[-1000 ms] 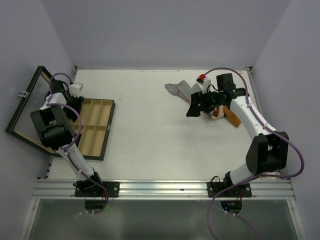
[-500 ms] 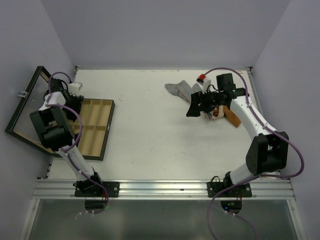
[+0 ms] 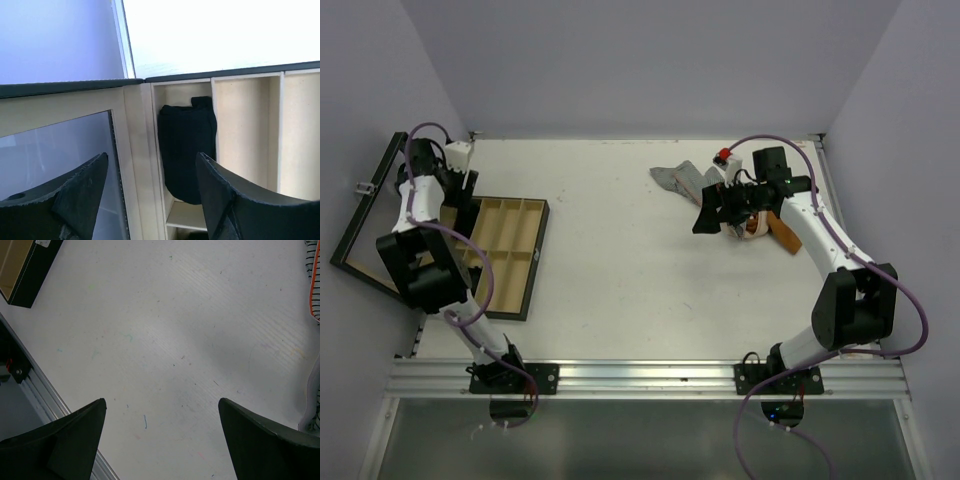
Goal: Roll the underwear
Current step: Place the rolled underwear into the container
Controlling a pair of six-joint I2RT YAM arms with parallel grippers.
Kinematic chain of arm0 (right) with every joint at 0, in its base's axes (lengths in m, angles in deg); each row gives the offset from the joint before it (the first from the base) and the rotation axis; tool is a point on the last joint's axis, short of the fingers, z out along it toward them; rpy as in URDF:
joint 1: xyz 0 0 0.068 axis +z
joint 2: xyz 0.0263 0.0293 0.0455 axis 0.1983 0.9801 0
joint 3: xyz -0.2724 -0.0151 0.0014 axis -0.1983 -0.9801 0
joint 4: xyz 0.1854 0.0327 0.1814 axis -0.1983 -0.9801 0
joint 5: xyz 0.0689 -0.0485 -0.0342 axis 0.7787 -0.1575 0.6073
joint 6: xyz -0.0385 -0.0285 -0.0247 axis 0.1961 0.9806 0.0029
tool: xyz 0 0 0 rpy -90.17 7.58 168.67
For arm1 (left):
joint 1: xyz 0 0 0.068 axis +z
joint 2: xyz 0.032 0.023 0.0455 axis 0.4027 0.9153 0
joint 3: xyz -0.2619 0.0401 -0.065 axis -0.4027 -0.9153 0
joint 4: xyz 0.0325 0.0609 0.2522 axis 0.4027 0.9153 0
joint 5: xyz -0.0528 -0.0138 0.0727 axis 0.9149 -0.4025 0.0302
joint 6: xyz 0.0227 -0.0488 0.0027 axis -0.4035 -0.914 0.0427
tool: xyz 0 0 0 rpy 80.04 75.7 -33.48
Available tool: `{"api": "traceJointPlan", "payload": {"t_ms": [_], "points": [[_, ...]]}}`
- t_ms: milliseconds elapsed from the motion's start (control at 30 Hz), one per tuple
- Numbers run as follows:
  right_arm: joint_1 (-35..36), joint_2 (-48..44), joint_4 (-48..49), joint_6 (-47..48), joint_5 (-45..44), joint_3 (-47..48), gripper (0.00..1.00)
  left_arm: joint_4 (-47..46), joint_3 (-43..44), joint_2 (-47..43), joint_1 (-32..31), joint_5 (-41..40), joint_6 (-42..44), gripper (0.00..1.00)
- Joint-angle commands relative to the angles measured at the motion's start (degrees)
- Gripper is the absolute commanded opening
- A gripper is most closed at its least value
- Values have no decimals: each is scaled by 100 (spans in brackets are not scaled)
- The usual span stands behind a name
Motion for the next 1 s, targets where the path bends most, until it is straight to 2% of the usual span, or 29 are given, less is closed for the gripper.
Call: {"api": "traceJointPlan", "payload": {"t_ms": [0,100,200,233,267,333,367,467,600,633,667,733,800,967], "points": [[-5,-132,105,-76,79,44,99,-153,56,-573,-100,171,115,73],[-5,-115,113,-76,87,62,99,-285,-234,-1153,-327,496,185,66],[-5,-124,105,-67,61,80,99,-242,-471,-1707,-670,1014,124,54],[-5,-124,105,-67,35,80,99,-103,-490,-1814,-776,1111,72,48],[-5,-132,113,-67,-18,97,99,-6,-507,-1902,-1003,1460,36,47],[-5,-167,113,-41,-105,141,98,144,-612,-2174,-1241,1612,-156,41],[-5,-176,139,-41,-297,150,97,241,-665,-2323,-1530,1926,-149,41],[-5,-159,184,12,-894,264,92,198,-1086,-2614,-2215,2130,-298,37],[-5,121,324,205,-1897,641,81,-600,-1859,-3229,-2991,1850,-544,30],[-5,227,333,388,-2082,729,76,-898,-2052,-3291,-3053,1841,-631,19],[4,541,333,460,-2266,834,68,-997,-2107,-3317,-3105,1859,-675,11],[4,885,193,731,-2610,1230,66,-1111,-2133,-3318,-3132,1937,-711,0],[21,1464,157,925,-2943,1554,64,-1077,-2072,-3221,-3159,2157,-728,0],[74,2407,60,1207,-3059,2022,66,-787,-1441,-2678,-3159,2780,-1176,0]]}}
